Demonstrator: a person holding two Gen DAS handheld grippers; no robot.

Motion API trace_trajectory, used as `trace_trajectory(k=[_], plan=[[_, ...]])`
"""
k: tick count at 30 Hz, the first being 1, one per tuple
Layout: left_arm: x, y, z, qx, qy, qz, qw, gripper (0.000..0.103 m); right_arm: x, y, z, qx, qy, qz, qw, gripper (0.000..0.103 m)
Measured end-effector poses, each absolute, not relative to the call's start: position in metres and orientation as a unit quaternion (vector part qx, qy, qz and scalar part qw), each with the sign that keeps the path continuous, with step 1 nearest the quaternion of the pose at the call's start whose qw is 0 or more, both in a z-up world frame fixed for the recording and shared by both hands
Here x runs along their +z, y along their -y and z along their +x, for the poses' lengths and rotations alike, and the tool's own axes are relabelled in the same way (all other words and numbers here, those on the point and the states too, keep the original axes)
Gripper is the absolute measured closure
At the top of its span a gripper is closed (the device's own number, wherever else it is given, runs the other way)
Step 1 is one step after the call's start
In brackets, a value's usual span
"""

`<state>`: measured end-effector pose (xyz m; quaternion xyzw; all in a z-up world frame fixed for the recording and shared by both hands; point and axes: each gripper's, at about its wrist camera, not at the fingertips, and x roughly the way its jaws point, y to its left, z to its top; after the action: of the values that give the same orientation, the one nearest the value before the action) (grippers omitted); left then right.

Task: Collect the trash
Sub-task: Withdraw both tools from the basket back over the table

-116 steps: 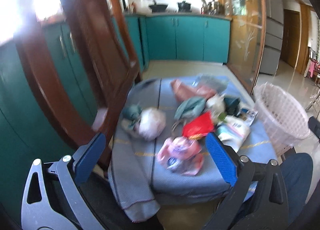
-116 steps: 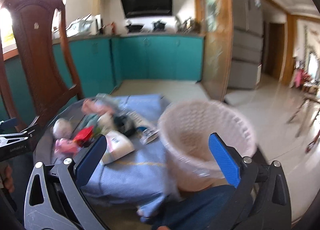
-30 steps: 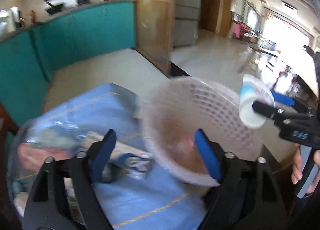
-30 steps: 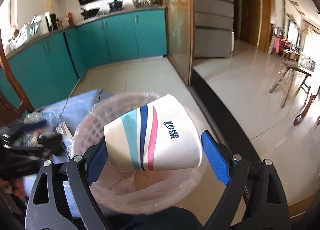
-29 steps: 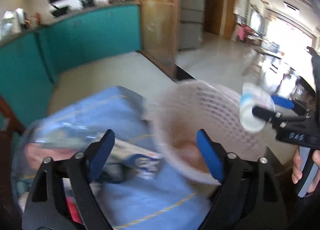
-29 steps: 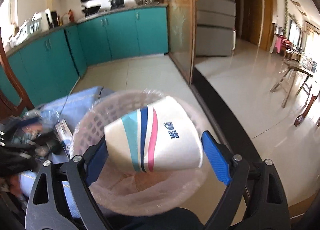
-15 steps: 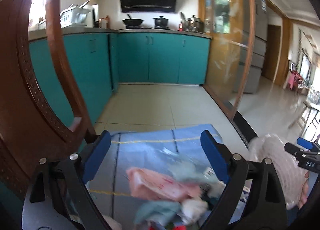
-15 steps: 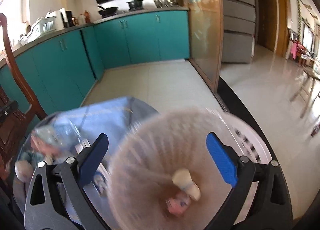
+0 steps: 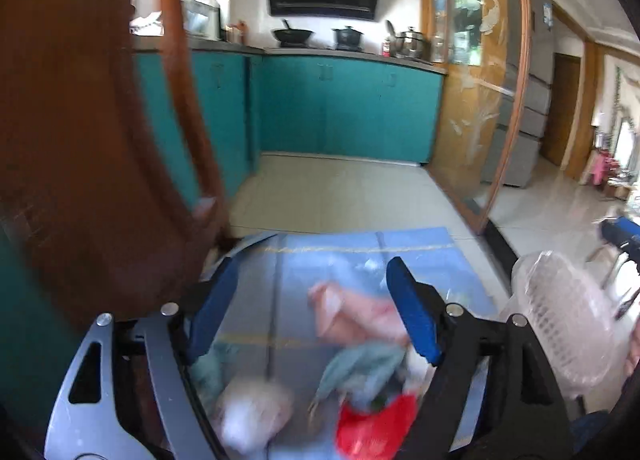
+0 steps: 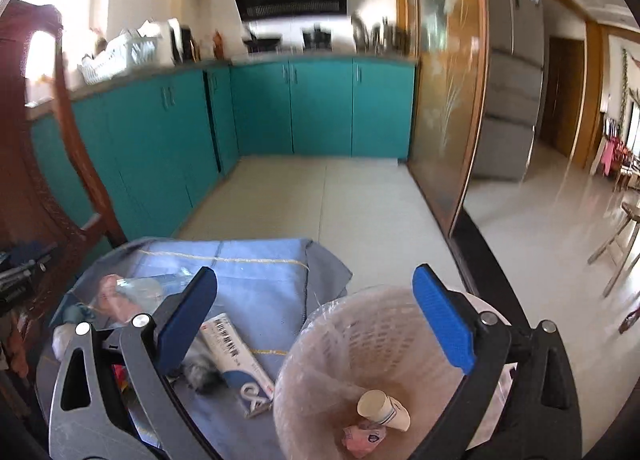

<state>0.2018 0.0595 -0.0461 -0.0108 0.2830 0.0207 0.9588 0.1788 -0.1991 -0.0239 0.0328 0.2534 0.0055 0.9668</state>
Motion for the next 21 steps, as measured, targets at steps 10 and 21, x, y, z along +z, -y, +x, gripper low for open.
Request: trace_trajectory(k=[10,21], plan=[[-0.032,-0.053,0.090,-0.003,-0.346,-0.027,0.938,0.021,0.000,0.193,0.076,0.035,-0.226,0.046,0.972,0.003],[-0.026,-0.059,0.006,0.046,-0.297,-0.037,0.953,0.016,-0.004,0.174,0.032,0.084,-0.217,0.033,0.972,0.003]])
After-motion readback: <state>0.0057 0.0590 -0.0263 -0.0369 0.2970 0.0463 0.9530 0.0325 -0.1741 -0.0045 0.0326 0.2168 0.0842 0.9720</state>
